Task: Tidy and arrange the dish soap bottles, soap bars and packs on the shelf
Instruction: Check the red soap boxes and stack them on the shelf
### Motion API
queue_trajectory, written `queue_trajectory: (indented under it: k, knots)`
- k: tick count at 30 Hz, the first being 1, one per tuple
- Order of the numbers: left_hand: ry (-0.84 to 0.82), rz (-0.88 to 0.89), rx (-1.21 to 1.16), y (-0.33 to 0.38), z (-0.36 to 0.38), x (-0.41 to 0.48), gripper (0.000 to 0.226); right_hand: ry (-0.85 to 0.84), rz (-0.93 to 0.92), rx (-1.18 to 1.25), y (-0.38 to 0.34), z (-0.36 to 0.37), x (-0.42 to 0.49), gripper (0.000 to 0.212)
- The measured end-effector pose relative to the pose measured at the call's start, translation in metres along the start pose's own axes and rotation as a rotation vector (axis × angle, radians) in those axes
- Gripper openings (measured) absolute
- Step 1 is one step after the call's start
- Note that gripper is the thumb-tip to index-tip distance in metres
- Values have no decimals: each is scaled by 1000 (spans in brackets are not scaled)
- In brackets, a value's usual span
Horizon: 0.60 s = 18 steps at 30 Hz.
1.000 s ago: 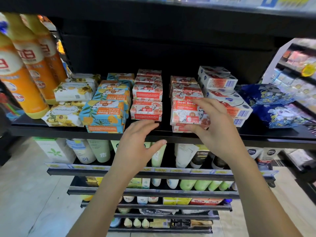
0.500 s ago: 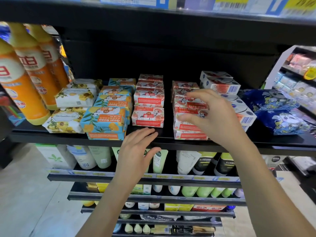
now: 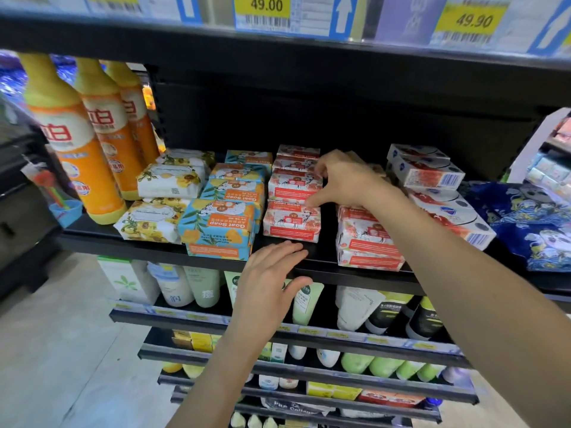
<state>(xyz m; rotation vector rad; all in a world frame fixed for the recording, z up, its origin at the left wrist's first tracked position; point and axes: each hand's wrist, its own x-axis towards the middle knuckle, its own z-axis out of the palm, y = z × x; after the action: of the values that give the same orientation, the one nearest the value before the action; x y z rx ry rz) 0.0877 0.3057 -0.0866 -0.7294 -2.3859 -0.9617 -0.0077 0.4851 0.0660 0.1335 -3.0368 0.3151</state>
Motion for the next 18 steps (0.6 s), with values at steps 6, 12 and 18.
queue_trajectory:
  k: [6,12,18]
  knots:
    - [18,-2,-3,2,0,1,48,148,-64,88,6,-10,-21,74]
    - [-24,-93,-83,15,-11,2,53,358,-103,147,6,-23,-74,67]
    - [-46,-385,-764,35,-50,-5,68,433,-213,361,7,-13,-153,60]
